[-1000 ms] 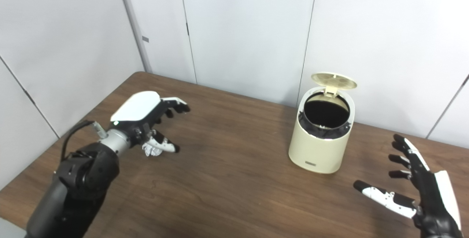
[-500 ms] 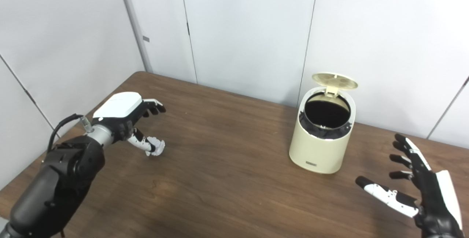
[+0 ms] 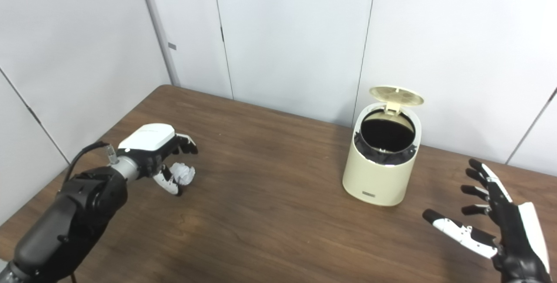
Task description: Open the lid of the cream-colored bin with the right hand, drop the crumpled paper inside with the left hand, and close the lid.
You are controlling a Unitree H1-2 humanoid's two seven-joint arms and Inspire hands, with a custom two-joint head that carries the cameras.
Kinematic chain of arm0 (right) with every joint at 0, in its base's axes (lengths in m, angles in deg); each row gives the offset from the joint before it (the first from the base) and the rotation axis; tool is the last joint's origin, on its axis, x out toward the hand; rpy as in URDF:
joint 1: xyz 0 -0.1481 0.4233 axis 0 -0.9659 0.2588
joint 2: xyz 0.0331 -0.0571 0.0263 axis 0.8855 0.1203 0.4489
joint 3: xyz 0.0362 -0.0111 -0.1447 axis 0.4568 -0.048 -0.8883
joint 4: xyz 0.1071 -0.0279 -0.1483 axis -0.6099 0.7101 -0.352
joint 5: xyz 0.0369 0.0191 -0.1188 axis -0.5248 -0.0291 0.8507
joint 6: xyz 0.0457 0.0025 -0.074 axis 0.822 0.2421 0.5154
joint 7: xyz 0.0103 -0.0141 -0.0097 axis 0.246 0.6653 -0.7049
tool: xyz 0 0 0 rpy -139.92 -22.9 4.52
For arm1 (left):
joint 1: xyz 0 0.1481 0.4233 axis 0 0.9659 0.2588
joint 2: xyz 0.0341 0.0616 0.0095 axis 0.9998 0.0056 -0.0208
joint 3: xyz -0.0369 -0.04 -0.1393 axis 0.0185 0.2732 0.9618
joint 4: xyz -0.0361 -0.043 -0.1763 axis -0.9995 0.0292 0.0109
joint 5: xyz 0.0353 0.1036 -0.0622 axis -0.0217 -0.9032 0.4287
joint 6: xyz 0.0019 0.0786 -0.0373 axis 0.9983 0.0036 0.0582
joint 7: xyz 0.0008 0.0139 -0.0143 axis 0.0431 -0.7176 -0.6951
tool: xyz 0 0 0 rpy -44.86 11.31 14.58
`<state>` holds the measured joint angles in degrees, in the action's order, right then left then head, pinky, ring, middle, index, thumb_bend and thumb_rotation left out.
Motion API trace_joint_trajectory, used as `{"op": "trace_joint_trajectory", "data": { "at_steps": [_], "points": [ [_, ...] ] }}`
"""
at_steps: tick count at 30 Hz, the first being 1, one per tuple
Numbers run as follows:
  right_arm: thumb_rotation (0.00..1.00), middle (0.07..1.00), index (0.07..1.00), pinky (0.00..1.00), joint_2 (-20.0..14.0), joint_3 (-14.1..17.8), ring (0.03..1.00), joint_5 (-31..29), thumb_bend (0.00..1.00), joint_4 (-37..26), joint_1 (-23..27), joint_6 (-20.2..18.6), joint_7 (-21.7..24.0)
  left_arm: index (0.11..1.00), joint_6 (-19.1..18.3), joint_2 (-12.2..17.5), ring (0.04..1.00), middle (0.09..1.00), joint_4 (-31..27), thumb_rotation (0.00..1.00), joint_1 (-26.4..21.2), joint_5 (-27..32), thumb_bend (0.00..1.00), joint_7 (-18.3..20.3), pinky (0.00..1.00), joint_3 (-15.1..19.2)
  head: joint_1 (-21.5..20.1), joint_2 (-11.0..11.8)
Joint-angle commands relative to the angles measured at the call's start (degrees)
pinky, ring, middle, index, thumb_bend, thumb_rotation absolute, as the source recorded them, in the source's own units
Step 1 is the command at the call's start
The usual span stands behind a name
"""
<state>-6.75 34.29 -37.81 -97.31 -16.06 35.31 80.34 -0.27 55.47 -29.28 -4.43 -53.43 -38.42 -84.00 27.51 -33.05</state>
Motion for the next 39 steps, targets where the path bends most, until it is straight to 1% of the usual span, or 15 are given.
{"op": "trace_joint_trajectory", "data": {
  "at_steps": [1, 3, 6, 8, 12, 15, 24, 27, 28, 29, 30, 31, 32, 34, 39],
  "points": [
    [0.39, 0.867, 0.894, 0.57, -0.27, 0.44, 0.769, 0.22, 0.70, -1.86, 1.49, 1.27, -0.80, 0.734, 1.16, 1.74, 0.709, 0.754, 0.21, 0.00, -1.07, -1.57, 0.91, -2.86, 0.62, 0.13, -0.07, -0.10],
    [0.40, 0.870, 0.900, 0.57, -0.36, 0.45, 0.774, 0.32, 0.70, -1.95, 1.37, 1.24, -0.76, 0.736, 1.26, 2.05, 0.691, 0.747, 0.76, 0.00, -1.15, -2.96, 0.90, -2.84, 0.57, -0.85, -0.16, -0.15],
    [0.40, 0.866, 0.899, 0.55, -0.23, 0.72, 0.769, -0.20, 0.71, -2.09, 1.17, 1.28, -0.75, 0.733, 1.36, 1.51, 0.670, 0.730, 1.96, 0.00, -1.22, -3.26, 0.91, -3.96, 0.54, -1.27, -0.33, -0.32],
    [0.41, 0.863, 0.899, 0.54, -0.22, 0.81, 0.760, -0.38, 0.71, -2.41, 0.99, 0.94, -0.60, 0.727, 1.09, 1.21, 0.666, 0.726, 1.69, 0.00, -1.26, -4.14, 0.91, -3.88, 0.52, -1.79, -0.41, -0.47],
    [0.42, 0.859, 0.897, 0.52, -0.22, 0.89, 0.747, -0.29, 0.72, -2.83, 0.72, 0.77, -0.53, 0.728, 0.22, 1.23, 0.709, 0.756, 2.03, 0.00, -1.57, -5.29, 0.87, -2.42, 0.55, -2.82, -0.46, -0.69],
    [0.41, 0.857, 0.895, 0.52, -0.23, 1.01, 0.739, -0.36, 0.72, -2.80, 0.52, 1.01, -0.61, 0.720, 1.30, 0.84, 0.717, 0.756, 3.15, 0.00, -1.26, -4.21, 0.87, -4.32, 0.55, -2.62, -0.47, -0.75],
    [0.44, 0.849, 0.891, 0.51, -0.07, 1.23, 0.732, -0.19, 0.74, -2.99, 0.08, 0.85, -0.68, 0.707, 0.29, -0.44, 0.693, 0.740, 2.81, 0.00, -1.15, -4.38, 0.83, -3.70, 0.53, -3.12, -0.77, -1.15],
    [0.45, 0.850, 0.894, 0.50, -0.11, 1.20, 0.726, -0.17, 0.73, -3.17, -0.12, 0.89, -0.60, 0.679, 1.79, -0.67, 0.657, 0.707, 3.67, 0.00, -0.98, -2.38, 0.82, -4.88, 0.53, -2.94, -0.76, -1.23],
    [0.45, 0.851, 0.893, 0.49, -0.15, 1.17, 0.727, -0.01, 0.73, -3.25, -0.16, 0.80, -0.60, 0.658, 2.56, -0.65, 0.591, 0.660, 4.12, 0.00, -0.93, -1.38, 0.80, -5.41, 0.49, -2.85, -0.76, -1.23],
    [0.45, 0.851, 0.894, 0.49, -0.18, 1.14, 0.726, 0.14, 0.73, -3.35, -0.21, 0.72, -0.61, 0.639, 2.98, -0.66, 0.541, 0.578, 4.49, 0.00, -0.90, -0.64, 0.67, -5.76, 0.45, -2.81, -0.90, -1.29],
    [0.46, 0.851, 0.895, 0.49, -0.21, 1.13, 0.726, 0.26, 0.73, -3.41, -0.25, 0.68, -0.61, 0.585, 3.21, -0.63, 0.500, 0.518, 4.73, 0.00, -0.89, -0.19, 0.60, -6.00, 0.43, -2.81, -0.90, -1.29],
    [0.46, 0.851, 0.895, 0.49, -0.16, 1.19, 0.725, 0.30, 0.73, -3.54, -0.27, 0.35, -0.58, 0.551, 4.03, -0.70, 0.475, 0.481, 5.79, 0.00, -0.85, 0.54, 0.55, -7.03, 0.41, -2.72, -0.90, -1.29],
    [0.46, 0.851, 0.894, 0.50, -0.08, 1.31, 0.729, 0.20, 0.73, -3.62, -0.28, 0.14, -0.59, 0.551, 4.54, -0.80, 0.436, 0.479, 6.57, 0.00, -0.83, 1.14, 0.52, -7.85, 0.42, -2.69, -0.90, -1.29],
    [0.46, 0.851, 0.890, 0.51, -0.04, 1.44, 0.734, 0.18, 0.73, -3.74, -0.30, -0.13, -0.62, 0.549, 5.06, -0.98, 0.405, 0.472, 7.23, 0.00, -0.81, 1.66, 0.50, -8.76, 0.42, -2.73, -1.06, -1.52],
    [0.47, 0.849, 0.887, 0.50, -0.22, 1.36, 0.719, 0.79, 0.74, -3.97, -0.42, -0.46, -0.79, 0.522, 5.18, -0.79, 0.402, 0.492, 7.34, 0.00, -0.64, 1.63, 0.50, -9.80, 0.40, -3.50, -1.09, -1.57]
  ]
}}
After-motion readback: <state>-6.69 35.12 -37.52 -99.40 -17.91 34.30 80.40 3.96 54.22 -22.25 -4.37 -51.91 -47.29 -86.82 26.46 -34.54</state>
